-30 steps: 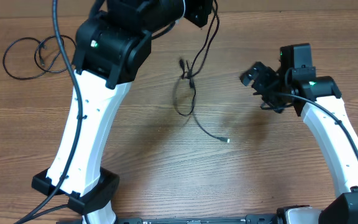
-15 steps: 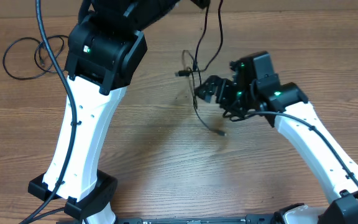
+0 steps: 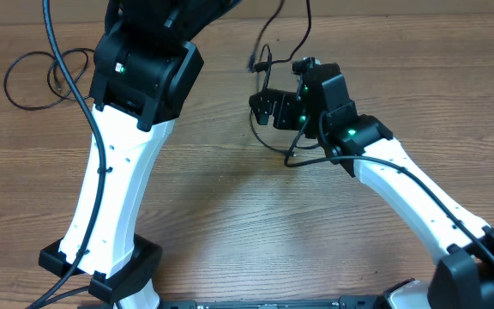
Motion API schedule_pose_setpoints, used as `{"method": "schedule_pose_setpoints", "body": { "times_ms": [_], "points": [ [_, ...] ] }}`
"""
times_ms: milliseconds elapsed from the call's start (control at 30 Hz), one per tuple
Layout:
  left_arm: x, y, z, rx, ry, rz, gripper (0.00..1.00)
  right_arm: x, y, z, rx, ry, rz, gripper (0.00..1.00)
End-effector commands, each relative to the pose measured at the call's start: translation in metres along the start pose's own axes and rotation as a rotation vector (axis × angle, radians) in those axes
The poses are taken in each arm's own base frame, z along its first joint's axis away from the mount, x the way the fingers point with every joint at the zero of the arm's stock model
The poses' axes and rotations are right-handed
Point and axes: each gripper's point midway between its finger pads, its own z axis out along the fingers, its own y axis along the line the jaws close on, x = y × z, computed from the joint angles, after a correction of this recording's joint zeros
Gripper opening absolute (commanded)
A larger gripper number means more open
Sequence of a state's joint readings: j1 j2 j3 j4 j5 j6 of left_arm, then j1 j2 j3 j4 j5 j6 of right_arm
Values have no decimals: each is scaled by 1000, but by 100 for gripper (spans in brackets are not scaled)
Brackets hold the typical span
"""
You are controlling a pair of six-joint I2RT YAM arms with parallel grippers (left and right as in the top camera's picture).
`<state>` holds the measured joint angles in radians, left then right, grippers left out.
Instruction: Untangle cables
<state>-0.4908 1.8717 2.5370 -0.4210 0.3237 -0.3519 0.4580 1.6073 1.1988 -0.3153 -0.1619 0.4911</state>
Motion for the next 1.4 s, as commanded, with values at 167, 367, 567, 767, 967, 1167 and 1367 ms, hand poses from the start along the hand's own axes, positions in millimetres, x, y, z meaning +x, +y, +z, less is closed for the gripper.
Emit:
{"method": "schedule_pose_setpoints", "body": {
  "times_ms": [167, 367, 567, 767, 967, 1167, 1367],
  "points": [
    [-29, -19, -15, 49, -66, -40, 4, -16, -54, 38, 236, -128, -44, 53],
    [-53, -17, -36, -9, -114, 54, 4, -22, -130, 28, 576, -223, 46, 6],
    [-62, 53, -68, -329, -103, 98, 4, -4, -175, 9, 705, -111, 79, 4],
    [-39, 137, -100, -635, -1, 77, 4, 13, -227, -21, 840, -36, 223, 4],
    [3, 199, -108, -763, 143, 52, 4, 29, -249, -33, 834, 29, 397, 10],
    [42, 258, -98, -829, 214, 25, 4, 37, -239, -24, 752, 88, 433, 69],
    [99, 309, -79, -863, 305, 0, 4, 41, -229, -18, 691, 121, 452, 100]
  ]
}}
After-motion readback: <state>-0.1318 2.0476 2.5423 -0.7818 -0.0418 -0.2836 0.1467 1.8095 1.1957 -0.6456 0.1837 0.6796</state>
